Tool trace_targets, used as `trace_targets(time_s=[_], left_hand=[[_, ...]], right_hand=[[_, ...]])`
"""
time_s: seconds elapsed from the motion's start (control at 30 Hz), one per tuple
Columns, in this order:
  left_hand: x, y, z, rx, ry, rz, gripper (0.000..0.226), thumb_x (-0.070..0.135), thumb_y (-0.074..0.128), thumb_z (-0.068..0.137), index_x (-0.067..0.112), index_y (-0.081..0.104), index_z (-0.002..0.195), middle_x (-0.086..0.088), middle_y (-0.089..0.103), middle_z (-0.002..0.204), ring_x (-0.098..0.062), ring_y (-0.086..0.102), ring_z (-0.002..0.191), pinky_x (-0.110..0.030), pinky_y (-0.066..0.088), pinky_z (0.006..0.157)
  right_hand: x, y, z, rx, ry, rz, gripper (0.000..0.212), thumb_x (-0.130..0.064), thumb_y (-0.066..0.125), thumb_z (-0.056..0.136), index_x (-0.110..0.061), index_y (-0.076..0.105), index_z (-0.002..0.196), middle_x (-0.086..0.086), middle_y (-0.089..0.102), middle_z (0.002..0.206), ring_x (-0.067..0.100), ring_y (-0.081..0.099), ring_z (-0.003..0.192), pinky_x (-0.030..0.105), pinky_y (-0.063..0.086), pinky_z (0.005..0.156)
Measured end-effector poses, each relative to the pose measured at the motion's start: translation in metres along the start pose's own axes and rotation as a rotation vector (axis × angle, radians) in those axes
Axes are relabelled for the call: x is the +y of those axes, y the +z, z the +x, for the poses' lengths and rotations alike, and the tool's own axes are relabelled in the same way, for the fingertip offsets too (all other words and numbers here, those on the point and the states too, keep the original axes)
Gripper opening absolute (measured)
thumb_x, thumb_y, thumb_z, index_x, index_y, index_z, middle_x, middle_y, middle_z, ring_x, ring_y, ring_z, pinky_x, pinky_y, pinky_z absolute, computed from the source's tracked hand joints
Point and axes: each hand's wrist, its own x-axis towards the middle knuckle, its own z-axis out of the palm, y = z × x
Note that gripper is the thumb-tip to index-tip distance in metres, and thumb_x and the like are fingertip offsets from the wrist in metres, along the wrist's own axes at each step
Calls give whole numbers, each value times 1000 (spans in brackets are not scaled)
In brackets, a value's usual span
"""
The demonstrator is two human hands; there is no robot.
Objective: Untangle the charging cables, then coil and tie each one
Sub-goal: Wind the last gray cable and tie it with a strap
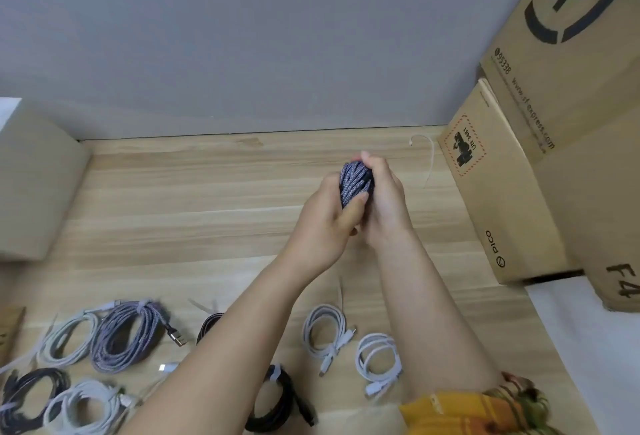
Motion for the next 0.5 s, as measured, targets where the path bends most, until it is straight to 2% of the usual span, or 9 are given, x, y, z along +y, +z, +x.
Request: trace_targets(time_s=[0.07, 0.1, 0.17, 0.23, 0.3, 0.37, 0.43, 0.5], left_hand=[[-7, 1, 9, 6, -25, -29, 18, 15, 46, 97, 22, 47, 114, 8, 54, 90, -2, 54, 73, -28, 53, 70], [-13, 1, 13, 12, -46, -47, 15, 16, 46, 97, 25, 47, 108, 7, 53, 86, 0, 52, 69, -27, 52, 69], [-23, 1, 21, 41, -90, -70, 15, 15, 46, 97, 30, 46, 99, 5, 52, 79, 2, 51, 65, -27, 52, 68], [-32, 2, 25, 55, -121, -64, 14, 15, 47, 97, 29, 46, 99, 4, 52, 76, -1, 51, 64, -28, 52, 68], [-39, 2, 25, 50, -136, -55, 14, 15, 47, 96, 28, 47, 99, 3, 52, 76, -4, 51, 67, -31, 51, 69], [-46, 4, 26, 60, -148, -41, 14, 16, 48, 96, 30, 47, 98, 4, 53, 76, -6, 51, 68, -35, 51, 72], [-50, 3, 28, 81, -160, -38, 14, 17, 49, 96, 30, 48, 98, 5, 53, 76, -7, 52, 68, -38, 51, 72], [-54, 1, 27, 108, -176, -46, 15, 16, 48, 96, 31, 47, 97, 4, 53, 75, -7, 51, 67, -38, 51, 72]], right_hand=[[-1, -9, 23, -63, -63, -68, 20, -36, 57, 81, -17, 64, 82, -3, 61, 76, 15, 57, 66, 25, 40, 51], [-3, -16, 41, -33, -102, -106, 20, -37, 55, 83, -20, 65, 86, -6, 64, 88, 12, 59, 81, 29, 44, 64], [-10, -38, 83, 163, -178, -219, 21, -35, 52, 89, -24, 65, 102, -6, 60, 116, 9, 53, 108, 27, 38, 89], [-15, -66, 125, 341, -243, -483, 27, -33, 52, 88, -25, 62, 112, -2, 48, 131, 15, 47, 120, 24, 32, 94], [-9, -98, 158, 350, -191, -865, 36, -39, 49, 80, -32, 57, 115, -1, 37, 140, 21, 35, 133, 32, 28, 102], [6, -123, 176, 301, -63, -1234, 57, -39, 47, 86, -23, 38, 141, 3, 16, 157, 22, 11, 145, 36, 12, 114], [24, -137, 175, 266, -94, -1433, 68, -40, 44, 93, -14, 17, 149, 6, 3, 159, 21, -3, 146, 36, 0, 117], [46, -136, 158, 260, -206, -1479, 69, -38, 43, 95, -8, 13, 149, 9, 2, 159, 22, -3, 146, 35, -2, 118]])
